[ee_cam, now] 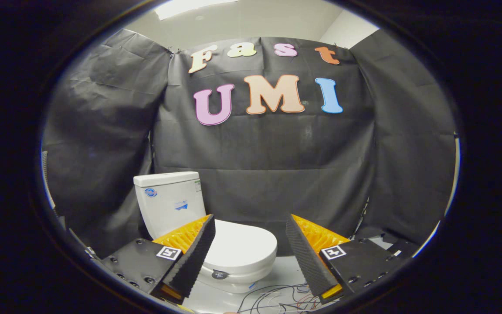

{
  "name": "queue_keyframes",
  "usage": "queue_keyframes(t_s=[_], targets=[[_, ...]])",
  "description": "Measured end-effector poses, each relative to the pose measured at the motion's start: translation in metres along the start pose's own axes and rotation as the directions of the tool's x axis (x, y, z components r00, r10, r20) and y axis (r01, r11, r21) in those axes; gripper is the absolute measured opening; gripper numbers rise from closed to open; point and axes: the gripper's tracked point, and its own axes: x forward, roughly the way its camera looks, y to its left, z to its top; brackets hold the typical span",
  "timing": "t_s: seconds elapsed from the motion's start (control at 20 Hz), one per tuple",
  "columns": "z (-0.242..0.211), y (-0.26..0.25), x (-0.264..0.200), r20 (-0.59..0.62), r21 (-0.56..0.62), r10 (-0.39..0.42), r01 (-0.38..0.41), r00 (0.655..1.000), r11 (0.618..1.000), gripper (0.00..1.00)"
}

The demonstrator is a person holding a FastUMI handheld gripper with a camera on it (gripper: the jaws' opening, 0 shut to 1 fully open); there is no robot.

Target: Open the toilet lid.

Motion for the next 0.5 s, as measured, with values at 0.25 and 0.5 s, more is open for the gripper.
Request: queue_keyframes(t_s=[0.25, 0.5], targets=[[0.0002, -0.0001, 0.0001, 0.001, 0.000, 0.000, 0.000, 1.000, 1.000, 1.00], [-0.0034, 0.0016, 0.0043, -0.005, -0.004, 0.005, -0.005, 1.000, 1.000, 1.00]])
